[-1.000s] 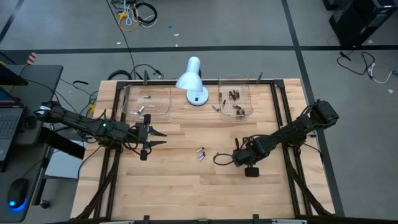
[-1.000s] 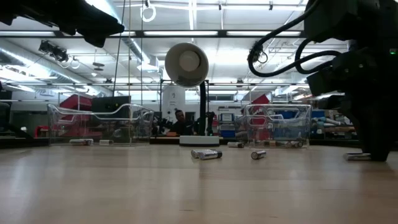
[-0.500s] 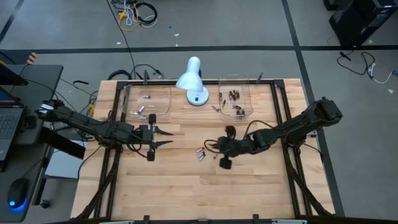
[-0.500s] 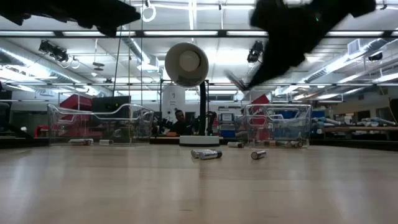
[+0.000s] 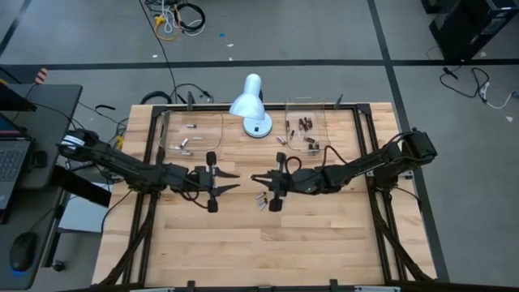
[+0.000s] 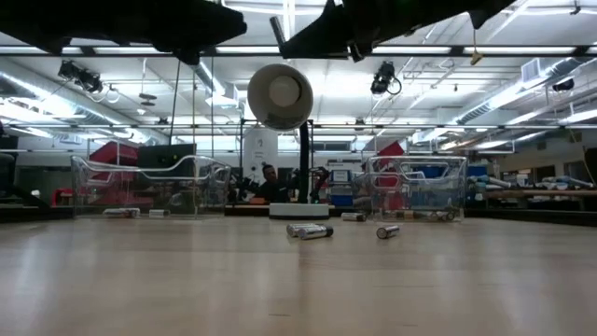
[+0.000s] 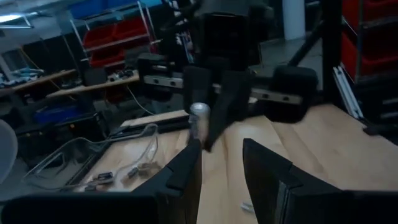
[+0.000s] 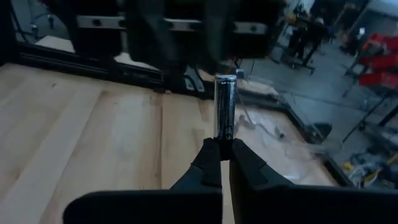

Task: Sort batteries
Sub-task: Put the silver battery in the transparent bin

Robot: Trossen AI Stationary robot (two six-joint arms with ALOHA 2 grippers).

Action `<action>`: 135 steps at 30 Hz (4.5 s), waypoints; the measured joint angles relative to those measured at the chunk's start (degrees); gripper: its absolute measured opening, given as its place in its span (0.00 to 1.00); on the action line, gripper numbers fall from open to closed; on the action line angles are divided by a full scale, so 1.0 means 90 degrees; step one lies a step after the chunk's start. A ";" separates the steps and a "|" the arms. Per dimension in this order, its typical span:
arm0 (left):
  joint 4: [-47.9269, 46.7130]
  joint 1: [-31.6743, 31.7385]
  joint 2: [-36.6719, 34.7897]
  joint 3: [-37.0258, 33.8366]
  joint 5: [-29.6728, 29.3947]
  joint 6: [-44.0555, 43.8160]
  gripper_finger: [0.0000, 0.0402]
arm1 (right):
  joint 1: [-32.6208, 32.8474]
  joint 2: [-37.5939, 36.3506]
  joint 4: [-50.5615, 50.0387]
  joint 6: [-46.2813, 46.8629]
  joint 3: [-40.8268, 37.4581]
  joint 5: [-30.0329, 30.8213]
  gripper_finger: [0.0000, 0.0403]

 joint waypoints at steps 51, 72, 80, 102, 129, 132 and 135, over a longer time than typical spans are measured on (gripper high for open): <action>0.1775 0.0885 0.1321 0.0534 0.0980 0.0123 0.03 | -0.0153 -0.0003 0.0540 -0.0771 -0.0002 -0.0099 0.07; -0.2344 0.0541 -0.1612 0.0529 -0.2020 -0.0517 0.04 | 0.0321 -0.0027 -0.0744 0.0348 -0.0002 0.1507 0.21; -0.5959 0.1855 -0.3051 0.0529 -0.3640 -0.2795 0.04 | 0.0190 -0.0027 -0.0724 0.0441 -0.0002 0.1425 0.21; -0.4464 0.2583 -0.2869 0.0529 0.1295 -0.2477 0.35 | 0.0149 -0.0027 -0.1157 0.1072 -0.0002 0.1235 0.20; -0.4222 0.1558 -0.0846 0.0525 0.2572 -0.0919 0.35 | 0.0173 0.0023 -0.5018 0.0484 -0.0002 -0.1772 0.30; -0.4224 0.1558 -0.0848 0.0525 0.2573 -0.0792 0.35 | 0.0096 0.0225 -0.4892 0.0513 -0.0020 -0.1813 0.33; -0.4231 0.1558 -0.0848 0.0525 0.2574 -0.0773 0.35 | 0.0035 0.0509 -0.4707 0.0490 -0.0022 -0.1933 0.35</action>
